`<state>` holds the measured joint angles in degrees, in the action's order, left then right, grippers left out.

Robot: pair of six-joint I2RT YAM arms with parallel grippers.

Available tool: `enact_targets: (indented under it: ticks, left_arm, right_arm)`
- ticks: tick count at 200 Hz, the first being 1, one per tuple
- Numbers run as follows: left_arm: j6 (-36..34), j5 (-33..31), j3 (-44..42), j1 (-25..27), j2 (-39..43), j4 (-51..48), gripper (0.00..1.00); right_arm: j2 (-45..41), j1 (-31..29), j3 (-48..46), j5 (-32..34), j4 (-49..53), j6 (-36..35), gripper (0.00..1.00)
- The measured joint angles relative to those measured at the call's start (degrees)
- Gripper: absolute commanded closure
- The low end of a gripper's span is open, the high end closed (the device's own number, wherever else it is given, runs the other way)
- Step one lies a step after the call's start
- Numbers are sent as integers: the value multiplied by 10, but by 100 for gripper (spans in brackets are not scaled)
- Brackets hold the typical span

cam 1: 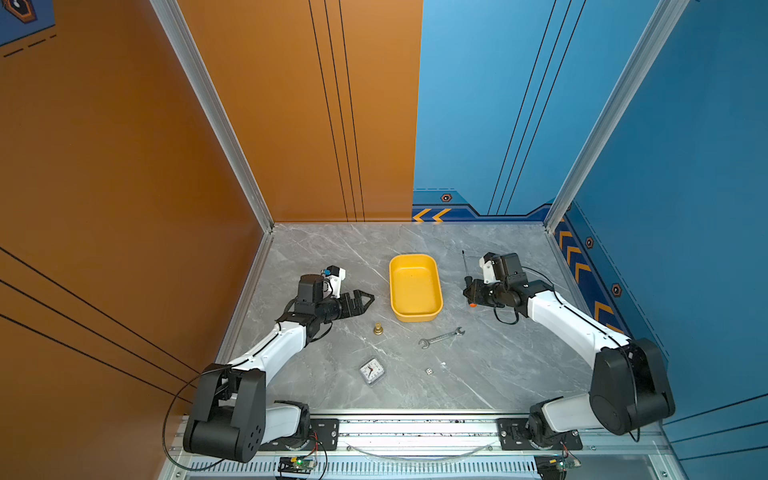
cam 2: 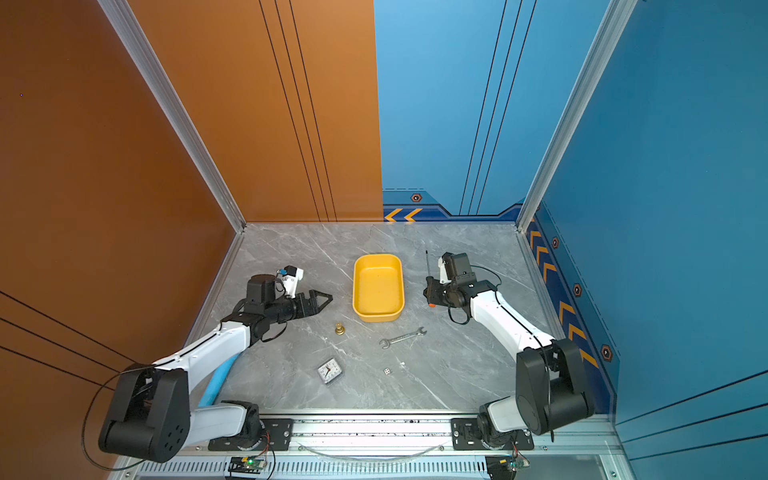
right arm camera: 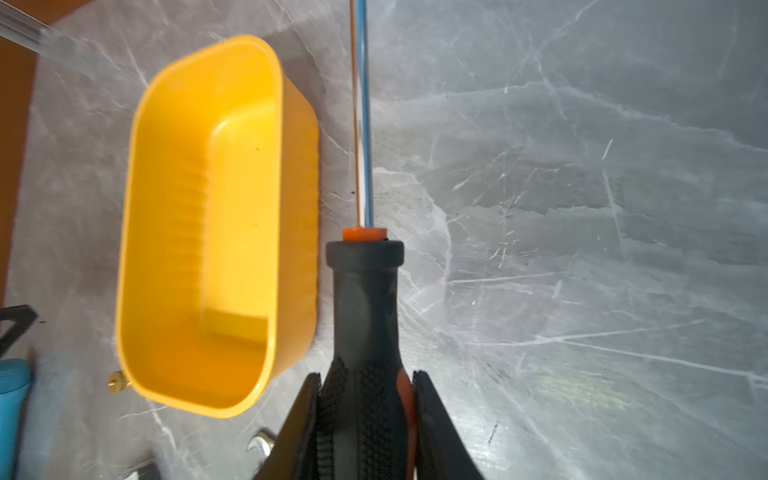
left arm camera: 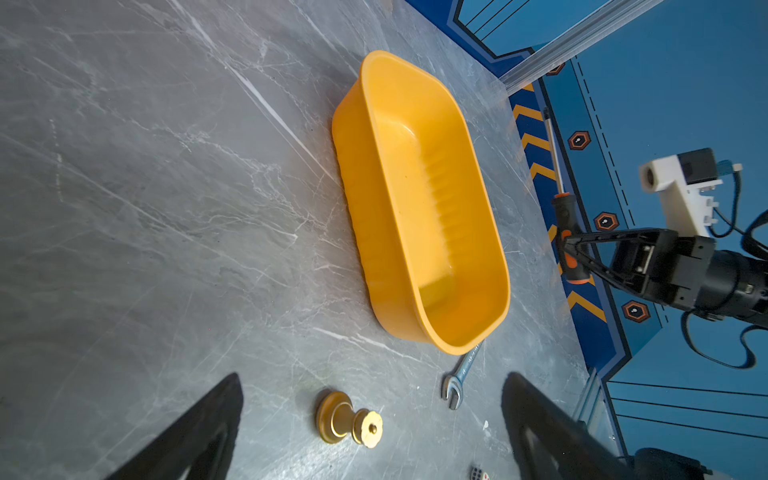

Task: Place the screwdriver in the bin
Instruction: 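Lift the screwdriver with the right gripper toward the yellow bin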

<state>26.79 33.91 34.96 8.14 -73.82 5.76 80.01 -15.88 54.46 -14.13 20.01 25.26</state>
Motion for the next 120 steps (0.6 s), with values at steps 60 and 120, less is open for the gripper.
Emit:
enact_targets:
  ticks: [60, 120]
  left_arm:
    - [0, 0, 0, 0, 0, 3, 2]
    - [0, 0, 0, 0, 0, 4, 2]
  right_arm:
    - [-83, -124, -3, 89, -38, 117, 100]
    - [-31, -198, 61, 188, -25, 169, 100]
